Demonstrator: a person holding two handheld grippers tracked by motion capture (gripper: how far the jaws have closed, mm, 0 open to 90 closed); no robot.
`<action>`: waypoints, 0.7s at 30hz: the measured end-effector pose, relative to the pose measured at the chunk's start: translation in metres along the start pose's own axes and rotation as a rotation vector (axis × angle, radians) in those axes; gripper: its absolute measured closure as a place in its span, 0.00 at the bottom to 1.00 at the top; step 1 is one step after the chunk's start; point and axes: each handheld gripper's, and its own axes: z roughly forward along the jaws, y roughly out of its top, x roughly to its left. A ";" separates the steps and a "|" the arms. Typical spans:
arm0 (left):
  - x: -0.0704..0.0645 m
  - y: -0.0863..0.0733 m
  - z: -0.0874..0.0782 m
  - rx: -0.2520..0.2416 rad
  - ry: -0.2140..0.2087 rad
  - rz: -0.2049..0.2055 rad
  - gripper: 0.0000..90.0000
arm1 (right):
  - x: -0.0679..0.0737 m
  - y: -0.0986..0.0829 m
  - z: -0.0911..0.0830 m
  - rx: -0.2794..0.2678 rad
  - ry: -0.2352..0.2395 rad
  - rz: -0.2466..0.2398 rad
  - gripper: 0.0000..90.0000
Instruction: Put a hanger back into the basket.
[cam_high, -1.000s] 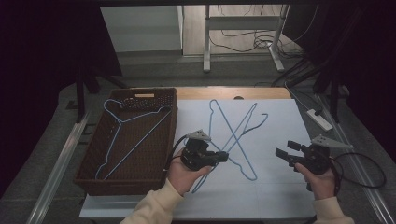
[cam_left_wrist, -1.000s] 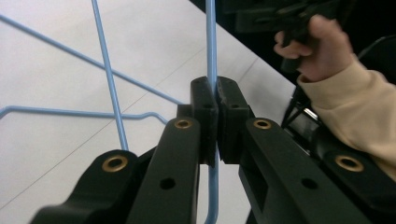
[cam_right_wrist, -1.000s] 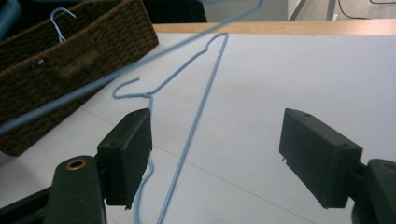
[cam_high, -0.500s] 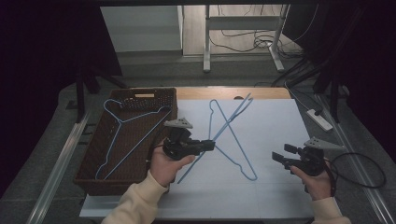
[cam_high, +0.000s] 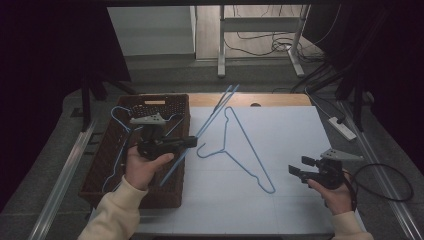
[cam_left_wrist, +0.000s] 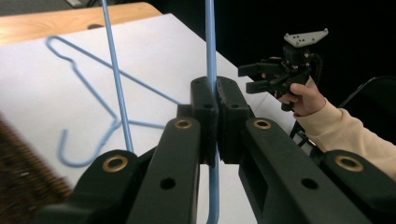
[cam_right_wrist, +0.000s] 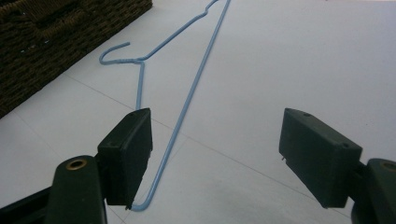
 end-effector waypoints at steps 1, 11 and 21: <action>0.000 0.000 0.000 0.000 0.000 0.000 0.97 | 0.000 0.000 0.000 0.000 0.000 0.000 0.29; 0.037 -0.009 -0.054 -0.065 0.034 -0.045 0.97 | 0.000 -0.001 0.001 0.006 -0.004 0.001 0.30; 0.077 -0.026 -0.078 -0.050 0.047 -0.078 0.97 | 0.000 -0.002 0.004 0.018 -0.010 0.001 0.29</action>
